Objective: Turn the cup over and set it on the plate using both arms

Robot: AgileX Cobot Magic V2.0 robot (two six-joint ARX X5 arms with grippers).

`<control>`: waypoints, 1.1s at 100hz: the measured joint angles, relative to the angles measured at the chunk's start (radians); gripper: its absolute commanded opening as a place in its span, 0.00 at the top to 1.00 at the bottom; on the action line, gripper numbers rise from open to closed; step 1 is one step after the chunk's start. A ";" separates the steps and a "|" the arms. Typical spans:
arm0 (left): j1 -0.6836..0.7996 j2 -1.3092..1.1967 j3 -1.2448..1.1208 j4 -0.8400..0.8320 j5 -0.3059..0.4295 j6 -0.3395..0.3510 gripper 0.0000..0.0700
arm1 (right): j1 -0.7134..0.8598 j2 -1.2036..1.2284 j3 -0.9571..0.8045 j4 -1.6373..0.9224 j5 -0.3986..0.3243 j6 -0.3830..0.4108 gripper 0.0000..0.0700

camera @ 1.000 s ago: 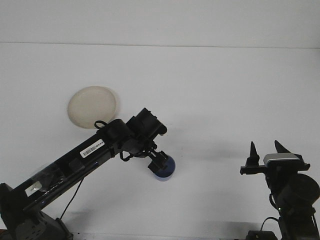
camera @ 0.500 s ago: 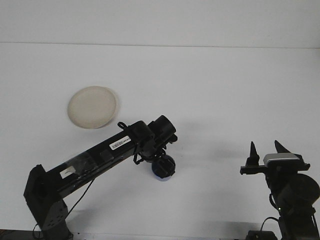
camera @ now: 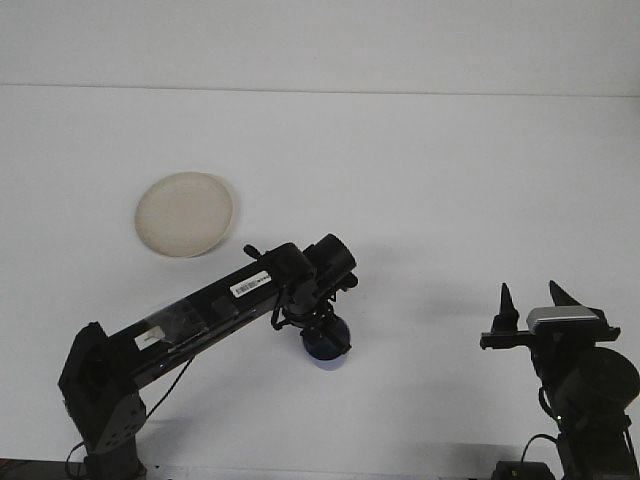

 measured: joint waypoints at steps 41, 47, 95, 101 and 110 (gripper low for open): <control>0.196 0.001 0.298 -0.183 -0.060 0.037 0.99 | 0.000 0.000 0.000 0.000 0.000 -0.002 0.31; 0.249 0.001 0.360 -0.190 -0.075 0.040 0.99 | 0.000 0.000 0.000 0.000 0.000 -0.003 0.31; 0.756 0.035 0.476 -0.158 -0.126 0.063 0.99 | 0.000 0.000 0.000 0.000 0.000 -0.003 0.31; 0.793 0.052 0.476 -0.158 -0.126 0.062 0.99 | 0.000 0.000 0.000 0.000 0.000 -0.003 0.31; 0.837 0.085 0.476 -0.150 -0.125 0.055 0.99 | 0.000 0.000 0.000 0.000 0.000 -0.003 0.31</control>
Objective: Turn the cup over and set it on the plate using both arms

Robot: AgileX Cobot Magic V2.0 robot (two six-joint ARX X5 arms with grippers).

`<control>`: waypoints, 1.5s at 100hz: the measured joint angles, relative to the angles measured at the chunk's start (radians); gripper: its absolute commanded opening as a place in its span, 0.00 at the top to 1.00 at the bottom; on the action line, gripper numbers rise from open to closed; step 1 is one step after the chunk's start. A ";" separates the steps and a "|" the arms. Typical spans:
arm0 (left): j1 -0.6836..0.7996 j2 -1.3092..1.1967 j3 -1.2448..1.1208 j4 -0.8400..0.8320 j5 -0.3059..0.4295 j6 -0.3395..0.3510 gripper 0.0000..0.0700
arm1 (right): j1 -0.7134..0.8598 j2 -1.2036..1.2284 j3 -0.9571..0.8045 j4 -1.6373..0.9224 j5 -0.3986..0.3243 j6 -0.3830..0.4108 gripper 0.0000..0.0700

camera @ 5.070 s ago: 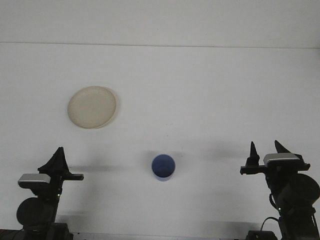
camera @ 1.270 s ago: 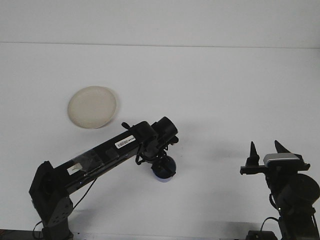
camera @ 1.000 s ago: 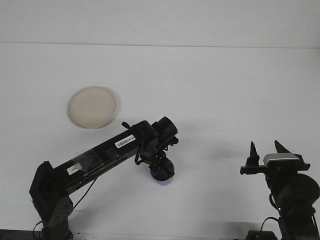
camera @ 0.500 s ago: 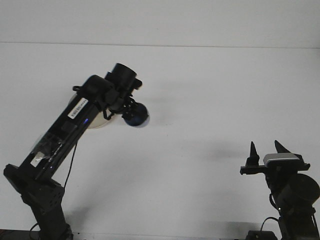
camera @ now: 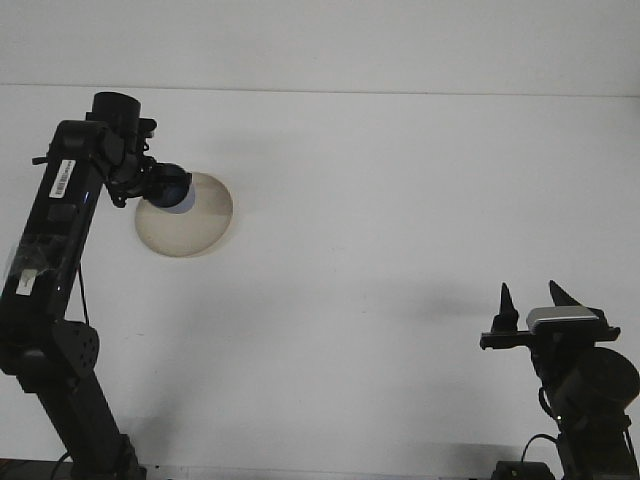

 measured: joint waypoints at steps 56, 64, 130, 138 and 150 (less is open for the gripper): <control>0.022 0.157 0.000 0.048 0.025 -0.026 0.98 | 0.000 0.000 0.000 0.000 0.000 0.000 0.31; 0.022 0.166 0.000 0.048 0.025 -0.026 0.98 | 0.000 0.000 0.000 0.000 0.000 0.000 0.31; 0.023 0.210 0.089 0.000 0.025 -0.030 0.32 | 0.000 0.000 0.000 0.000 0.000 0.000 0.31; 0.023 0.210 0.156 -0.040 0.025 -0.030 0.32 | 0.000 0.000 0.000 0.000 0.000 0.000 0.31; 0.023 0.210 0.253 -0.110 0.025 -0.038 0.32 | 0.000 0.000 0.000 0.000 0.000 0.000 0.31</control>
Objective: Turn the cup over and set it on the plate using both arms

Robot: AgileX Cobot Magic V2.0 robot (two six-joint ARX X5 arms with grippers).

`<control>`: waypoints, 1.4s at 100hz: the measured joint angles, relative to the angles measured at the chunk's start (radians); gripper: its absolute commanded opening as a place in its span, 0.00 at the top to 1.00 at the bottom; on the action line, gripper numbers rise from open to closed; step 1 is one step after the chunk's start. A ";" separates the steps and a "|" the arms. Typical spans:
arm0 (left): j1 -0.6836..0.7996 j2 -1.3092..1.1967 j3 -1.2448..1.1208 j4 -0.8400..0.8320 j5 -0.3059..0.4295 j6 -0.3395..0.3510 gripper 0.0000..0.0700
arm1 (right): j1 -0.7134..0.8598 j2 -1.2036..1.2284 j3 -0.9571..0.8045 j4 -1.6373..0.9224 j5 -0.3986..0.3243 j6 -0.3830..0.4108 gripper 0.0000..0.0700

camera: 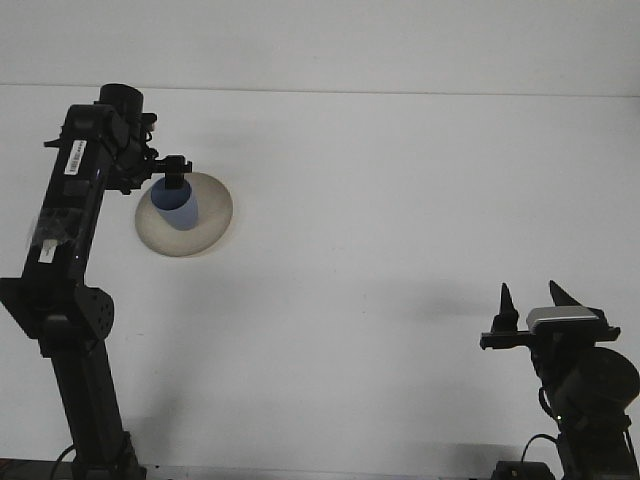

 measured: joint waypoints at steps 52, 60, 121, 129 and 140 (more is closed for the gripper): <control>-0.008 -0.292 -0.047 -0.011 0.000 -0.033 0.34 | 0.000 0.000 0.000 0.000 0.000 -0.003 0.31; -0.016 -0.367 -0.127 -0.011 0.000 -0.033 0.34 | 0.000 0.000 0.000 0.000 0.000 -0.003 0.31; -0.050 -1.170 -1.085 0.455 0.002 -0.064 0.34 | 0.000 0.000 0.000 0.000 0.000 -0.003 0.31; -0.052 -1.295 -1.217 0.569 0.002 -0.063 0.34 | 0.000 0.000 0.000 0.000 0.000 -0.003 0.31; -0.052 -1.476 -1.396 0.739 0.002 -0.063 0.34 | 0.000 0.000 0.000 0.000 0.000 -0.003 0.31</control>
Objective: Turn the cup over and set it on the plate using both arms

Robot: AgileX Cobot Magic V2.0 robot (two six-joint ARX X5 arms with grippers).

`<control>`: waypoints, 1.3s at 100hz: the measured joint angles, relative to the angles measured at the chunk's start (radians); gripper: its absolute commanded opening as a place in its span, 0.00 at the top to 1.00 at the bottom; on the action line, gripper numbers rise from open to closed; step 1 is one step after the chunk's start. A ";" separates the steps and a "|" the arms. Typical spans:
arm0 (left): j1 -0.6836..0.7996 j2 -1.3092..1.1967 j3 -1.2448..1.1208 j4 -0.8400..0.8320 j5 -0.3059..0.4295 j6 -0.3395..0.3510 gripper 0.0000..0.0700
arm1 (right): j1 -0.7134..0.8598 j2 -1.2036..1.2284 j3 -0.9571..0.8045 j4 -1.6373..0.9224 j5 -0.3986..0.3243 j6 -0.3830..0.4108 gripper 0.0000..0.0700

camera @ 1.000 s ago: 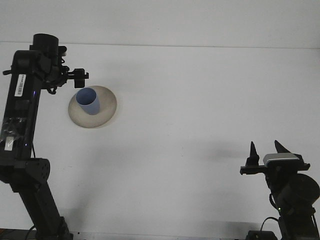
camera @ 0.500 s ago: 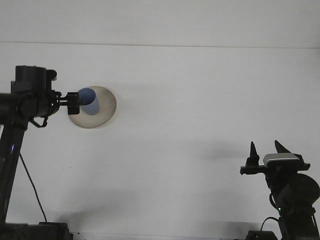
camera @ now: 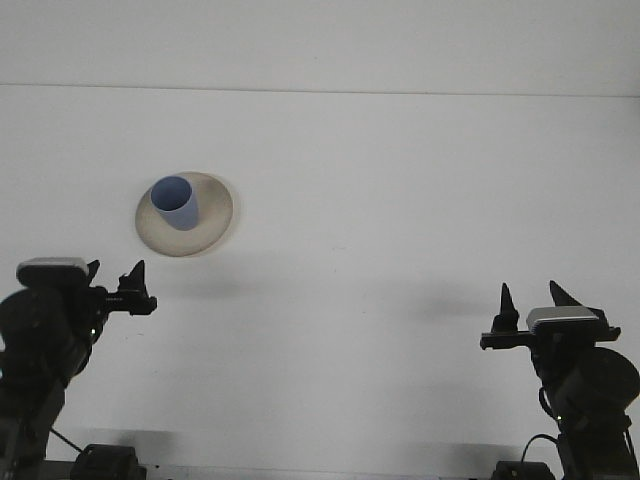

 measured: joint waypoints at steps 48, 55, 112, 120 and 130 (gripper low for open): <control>0.000 -0.279 -0.285 0.175 0.000 0.061 0.34 | 0.000 0.000 0.000 0.000 0.000 0.000 0.31; 0.000 -0.279 -0.285 0.175 0.000 0.061 0.34 | 0.000 0.000 0.000 0.000 0.000 0.000 0.31; 0.000 -0.279 -0.285 0.170 0.000 0.064 0.99 | 0.000 0.000 0.000 0.005 0.000 0.000 1.00; 0.000 -0.279 -0.285 0.170 0.000 0.064 0.99 | 0.000 0.000 0.000 0.005 0.000 0.000 1.00; 0.000 -0.279 -0.285 0.170 0.000 0.064 0.99 | 0.000 0.000 0.000 0.005 0.000 0.000 1.00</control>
